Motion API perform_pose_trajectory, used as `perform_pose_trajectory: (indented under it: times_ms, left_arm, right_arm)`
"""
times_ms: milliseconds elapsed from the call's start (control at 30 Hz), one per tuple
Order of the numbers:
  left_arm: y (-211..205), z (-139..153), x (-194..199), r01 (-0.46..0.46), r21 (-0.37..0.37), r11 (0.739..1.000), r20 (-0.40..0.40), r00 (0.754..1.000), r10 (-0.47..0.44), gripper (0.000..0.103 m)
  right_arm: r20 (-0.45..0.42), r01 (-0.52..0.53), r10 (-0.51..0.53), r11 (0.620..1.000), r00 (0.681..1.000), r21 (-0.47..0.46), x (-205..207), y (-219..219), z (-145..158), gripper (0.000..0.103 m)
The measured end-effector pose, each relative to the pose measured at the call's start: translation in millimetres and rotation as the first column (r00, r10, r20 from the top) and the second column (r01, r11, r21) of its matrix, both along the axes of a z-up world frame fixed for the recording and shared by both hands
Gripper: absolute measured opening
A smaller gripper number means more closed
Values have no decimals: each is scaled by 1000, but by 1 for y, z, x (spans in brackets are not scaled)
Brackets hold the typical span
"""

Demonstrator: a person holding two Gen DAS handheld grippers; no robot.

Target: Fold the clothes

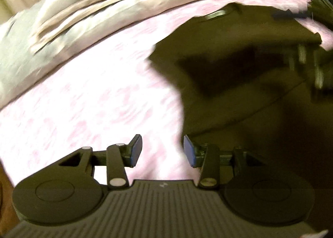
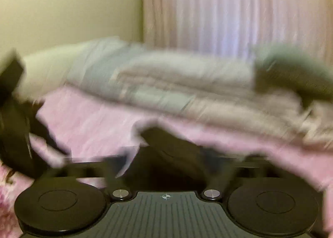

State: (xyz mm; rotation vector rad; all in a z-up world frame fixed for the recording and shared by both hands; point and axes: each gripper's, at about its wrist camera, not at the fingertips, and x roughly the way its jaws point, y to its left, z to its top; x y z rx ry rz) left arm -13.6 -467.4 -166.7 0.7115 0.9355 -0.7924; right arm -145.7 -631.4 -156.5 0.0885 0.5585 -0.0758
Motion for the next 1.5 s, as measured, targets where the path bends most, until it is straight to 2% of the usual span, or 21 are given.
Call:
perform_pose_trajectory:
  times_ms: [133,233,300,367,433,467,567,600,633,733,800,900,933,967,1100,1200,1333,1500]
  left_arm:
    - [26,-6,14,-17,-1,1000,-10,1000,17,39]
    - [18,-11,18,24,-27,999,-9,1000,-25,39]
    - [-1,-14,15,101,-45,994,12,995,-100,39]
    - [-27,-17,10,203,-57,978,39,979,-201,39]
    - [-53,-24,4,322,-41,946,78,945,-318,39]
    - [-66,-28,1,383,-23,924,102,920,-379,39]
    - [-100,-39,4,460,-8,888,105,883,-457,39]
    - [-109,-41,13,438,-23,899,85,897,-434,39]
    - [-119,-44,24,410,-36,911,62,911,-407,40]
    - [-138,-61,67,235,-56,971,-55,970,-238,43]
    - [-143,-68,81,167,-72,983,-129,976,-175,43]
    - [-149,-73,87,131,-88,987,-208,967,-147,27]
    - [-150,-71,84,137,-94,986,-209,966,-154,6]
    - [-149,-66,85,137,-108,985,-208,965,-157,0]
    - [-133,-31,89,69,-180,981,-139,986,-95,0]
    - [-132,-38,87,87,-130,988,-158,982,-107,0]
    - [-141,-59,74,159,-50,986,-145,976,-165,0]
    - [-140,-64,74,138,-50,989,-146,979,-144,0]
  right_arm:
    - [-97,47,-41,997,994,60,-9,9,-14,87]
    - [-171,140,-129,989,977,54,-35,-10,-16,87]
    - [-228,238,-225,971,947,28,-53,-36,-19,87]
    - [-277,337,-324,941,904,-1,-74,-67,-21,87]
    - [-317,428,-418,903,851,-42,-102,-94,-19,87]
    - [-329,461,-459,884,825,-77,-114,-108,-18,87]
    - [-338,500,-520,853,785,-152,-136,-144,-17,87]
    - [-339,499,-524,851,781,-165,-139,-151,-18,87]
    - [-340,492,-521,853,783,-173,-139,-155,-22,87]
    - [-344,473,-512,859,787,-197,-138,-168,-31,87]
    - [-346,460,-506,862,790,-212,-138,-177,-37,87]
    - [-350,439,-497,867,794,-236,-138,-190,-46,87]
    - [-351,432,-494,868,795,-243,-138,-194,-49,87]
    - [-353,425,-491,869,796,-251,-138,-198,-52,87]
    - [-355,398,-477,875,804,-275,-136,-215,-64,87]
    - [-346,366,-443,892,827,-266,-128,-225,-72,87]
    - [-347,287,-369,920,862,-267,-125,-230,-68,87]
    - [-416,82,-219,943,883,-322,-132,-228,-51,87]
